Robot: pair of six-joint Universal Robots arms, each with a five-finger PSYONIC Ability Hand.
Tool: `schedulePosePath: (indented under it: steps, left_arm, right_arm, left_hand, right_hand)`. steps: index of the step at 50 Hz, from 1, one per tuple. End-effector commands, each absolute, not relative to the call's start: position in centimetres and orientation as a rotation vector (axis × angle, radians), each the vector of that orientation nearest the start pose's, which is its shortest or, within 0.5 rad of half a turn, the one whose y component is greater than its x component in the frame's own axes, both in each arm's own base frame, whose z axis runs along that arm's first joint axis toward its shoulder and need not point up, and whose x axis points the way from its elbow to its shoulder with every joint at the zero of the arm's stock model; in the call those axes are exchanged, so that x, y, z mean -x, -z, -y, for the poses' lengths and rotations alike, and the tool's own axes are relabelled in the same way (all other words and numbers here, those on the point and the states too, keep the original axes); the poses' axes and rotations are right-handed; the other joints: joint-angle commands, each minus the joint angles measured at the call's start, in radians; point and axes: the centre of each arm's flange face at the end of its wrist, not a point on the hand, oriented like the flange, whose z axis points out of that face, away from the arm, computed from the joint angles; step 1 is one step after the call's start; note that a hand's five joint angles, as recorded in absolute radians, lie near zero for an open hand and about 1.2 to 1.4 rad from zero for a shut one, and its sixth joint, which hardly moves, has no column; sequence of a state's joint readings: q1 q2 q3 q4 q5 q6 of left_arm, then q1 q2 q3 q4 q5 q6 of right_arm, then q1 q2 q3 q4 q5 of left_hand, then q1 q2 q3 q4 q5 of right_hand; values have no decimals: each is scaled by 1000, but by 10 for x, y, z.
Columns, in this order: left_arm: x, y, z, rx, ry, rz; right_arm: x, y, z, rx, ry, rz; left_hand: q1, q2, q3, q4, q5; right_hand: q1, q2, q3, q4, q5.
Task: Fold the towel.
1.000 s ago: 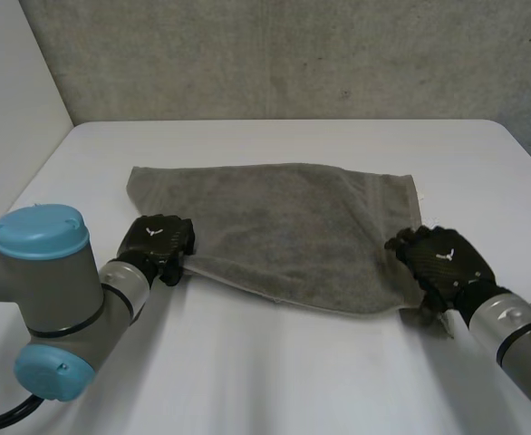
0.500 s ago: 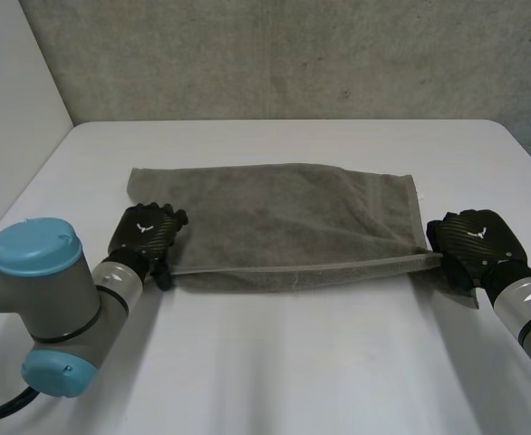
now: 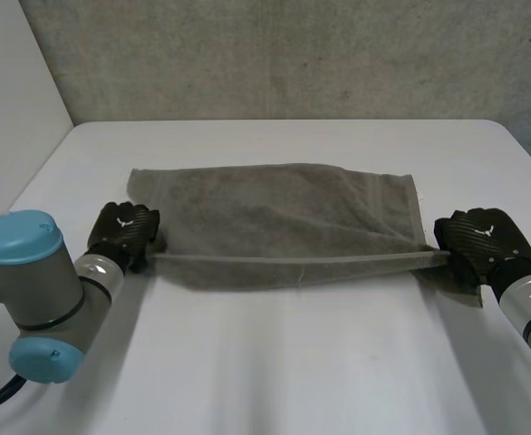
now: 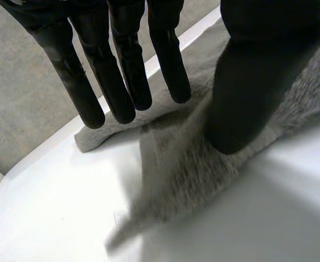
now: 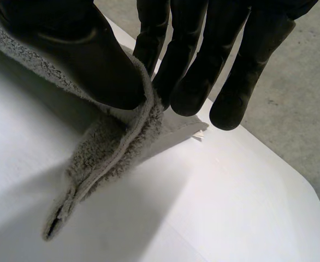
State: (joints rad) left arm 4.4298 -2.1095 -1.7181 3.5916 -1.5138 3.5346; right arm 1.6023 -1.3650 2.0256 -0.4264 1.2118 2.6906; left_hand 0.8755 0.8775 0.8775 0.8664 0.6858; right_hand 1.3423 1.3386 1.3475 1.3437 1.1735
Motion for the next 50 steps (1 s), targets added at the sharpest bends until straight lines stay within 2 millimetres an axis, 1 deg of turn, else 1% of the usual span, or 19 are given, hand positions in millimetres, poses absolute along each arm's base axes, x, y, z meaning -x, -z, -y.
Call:
schedulePosePath:
  steps: [1, 9, 13, 15, 18, 20, 22, 23, 24, 25, 26, 28, 30, 37, 39, 41, 45, 47, 50]
  left_arm:
    - [225, -121, 311, -844, 1912, -2300]
    - [222, -133, 306, -861, 1857, -2322]
    - [212, -166, 294, -864, 1824, -2314]
    - [206, -177, 290, -847, 1819, -2315]
    - [193, -192, 274, -823, 1777, -2336]
    - [189, -200, 262, -828, 1767, -2341]
    - [185, -216, 237, -892, 1777, -2326]
    - [185, -216, 237, -893, 1778, -2326]
    - [183, -220, 225, -943, 1768, -2324]
    - [180, -221, 214, -996, 1749, -2325]
    - [180, -221, 214, -996, 1749, -2325]
    - [176, -222, 205, -1041, 1731, -2316]
    - [168, -220, 196, -1099, 1686, -2302]
    - [161, -217, 207, -1092, 1690, -2283]
    - [162, -213, 214, -1085, 1704, -2281]
    - [169, -205, 234, -1072, 1764, -2275]
    - [184, -204, 252, -1073, 1879, -2236]
    - [197, -201, 275, -1061, 1966, -2218]
    - [202, -200, 287, -1055, 2000, -2203]
  right_arm:
    - [-169, -157, 279, 900, 1959, -2268]
    - [-169, -164, 283, 915, 1987, -2255]
    - [-169, -172, 282, 923, 1983, -2257]
    - [-169, -197, 272, 972, 1973, -2263]
    - [-169, -209, 264, 1025, 1933, -2282]
    - [-165, -221, 249, 1156, 1783, -2352]
    - [-162, -222, 241, 1250, 1683, -2385]
    - [-160, -223, 231, 1371, 1567, -2411]
    - [-160, -223, 230, 1372, 1566, -2412]
    - [-158, -222, 220, 1496, 1444, -2419]
    - [-158, -222, 220, 1497, 1443, -2419]
    - [-155, -227, 206, 1696, 1261, -2388]
    - [-154, -231, 205, 1755, 1244, -2369]
    - [-153, -244, 226, 1736, 1374, -2364]
    - [-156, -241, 246, 1687, 1432, -2370]
    - [-160, -239, 256, 1656, 1454, -2368]
    - [-172, -234, 272, 1610, 1492, -2370]
    - [-182, -228, 288, 1588, 1531, -2401]
    - [-191, -221, 303, 1582, 1591, -2416]
  left_hand:
    - [521, 519, 519, 530, 536]
    - [521, 519, 519, 530, 536]
    - [521, 519, 519, 530, 536]
    - [521, 519, 519, 530, 536]
    - [521, 519, 519, 530, 536]
    - [521, 519, 519, 530, 536]
    - [521, 519, 519, 530, 536]
    - [521, 519, 519, 530, 536]
    - [521, 519, 519, 530, 536]
    - [521, 519, 519, 530, 536]
    - [521, 519, 519, 530, 536]
    - [521, 519, 519, 530, 536]
    - [521, 519, 519, 530, 536]
    - [521, 519, 519, 530, 536]
    - [521, 519, 519, 530, 536]
    - [521, 519, 519, 530, 536]
    - [521, 519, 519, 530, 536]
    - [521, 519, 519, 530, 536]
    - [521, 519, 519, 530, 536]
  right_hand:
    - [54, 58, 49, 53, 48]
    - [54, 58, 49, 53, 48]
    - [54, 58, 49, 53, 48]
    - [54, 58, 49, 53, 48]
    - [54, 58, 49, 53, 48]
    - [54, 58, 49, 53, 48]
    - [54, 58, 49, 53, 48]
    - [54, 58, 49, 53, 48]
    - [54, 58, 49, 53, 48]
    - [54, 58, 49, 53, 48]
    - [54, 58, 49, 53, 48]
    - [54, 58, 49, 53, 48]
    - [54, 58, 49, 53, 48]
    - [54, 58, 49, 53, 48]
    - [54, 58, 49, 53, 48]
    - [54, 58, 49, 53, 48]
    - [54, 58, 49, 53, 48]
    - [54, 58, 49, 53, 48]
    - [54, 58, 49, 53, 48]
